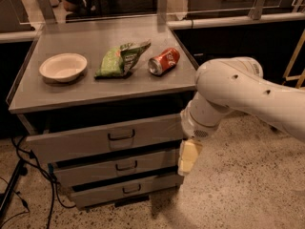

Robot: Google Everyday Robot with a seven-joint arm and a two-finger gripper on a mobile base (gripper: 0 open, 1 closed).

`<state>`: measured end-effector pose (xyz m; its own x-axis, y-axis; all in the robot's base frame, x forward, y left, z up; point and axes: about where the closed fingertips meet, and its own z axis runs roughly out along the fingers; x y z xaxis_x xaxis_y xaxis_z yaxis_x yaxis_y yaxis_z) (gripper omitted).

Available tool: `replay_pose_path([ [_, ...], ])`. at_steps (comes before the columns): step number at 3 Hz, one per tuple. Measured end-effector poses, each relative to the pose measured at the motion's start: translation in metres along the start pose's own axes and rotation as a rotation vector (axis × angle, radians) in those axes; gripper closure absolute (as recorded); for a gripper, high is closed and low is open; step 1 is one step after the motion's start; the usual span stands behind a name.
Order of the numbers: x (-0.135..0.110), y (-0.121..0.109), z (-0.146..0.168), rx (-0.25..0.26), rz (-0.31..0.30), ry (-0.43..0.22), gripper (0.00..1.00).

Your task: Open top drawer

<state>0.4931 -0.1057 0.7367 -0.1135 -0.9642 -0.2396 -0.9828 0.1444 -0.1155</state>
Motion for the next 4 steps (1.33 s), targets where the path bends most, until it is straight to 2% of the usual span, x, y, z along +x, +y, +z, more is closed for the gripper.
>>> replay_pose_path([
  [1, -0.019, -0.021, 0.005, 0.02, -0.035, -0.018, 0.0],
  [2, -0.021, -0.022, 0.006, 0.022, -0.038, -0.02, 0.0],
  [3, -0.026, -0.026, -0.002, 0.054, -0.055, -0.032, 0.0],
  [4, -0.04, -0.04, 0.003, 0.074, -0.085, -0.037, 0.0],
])
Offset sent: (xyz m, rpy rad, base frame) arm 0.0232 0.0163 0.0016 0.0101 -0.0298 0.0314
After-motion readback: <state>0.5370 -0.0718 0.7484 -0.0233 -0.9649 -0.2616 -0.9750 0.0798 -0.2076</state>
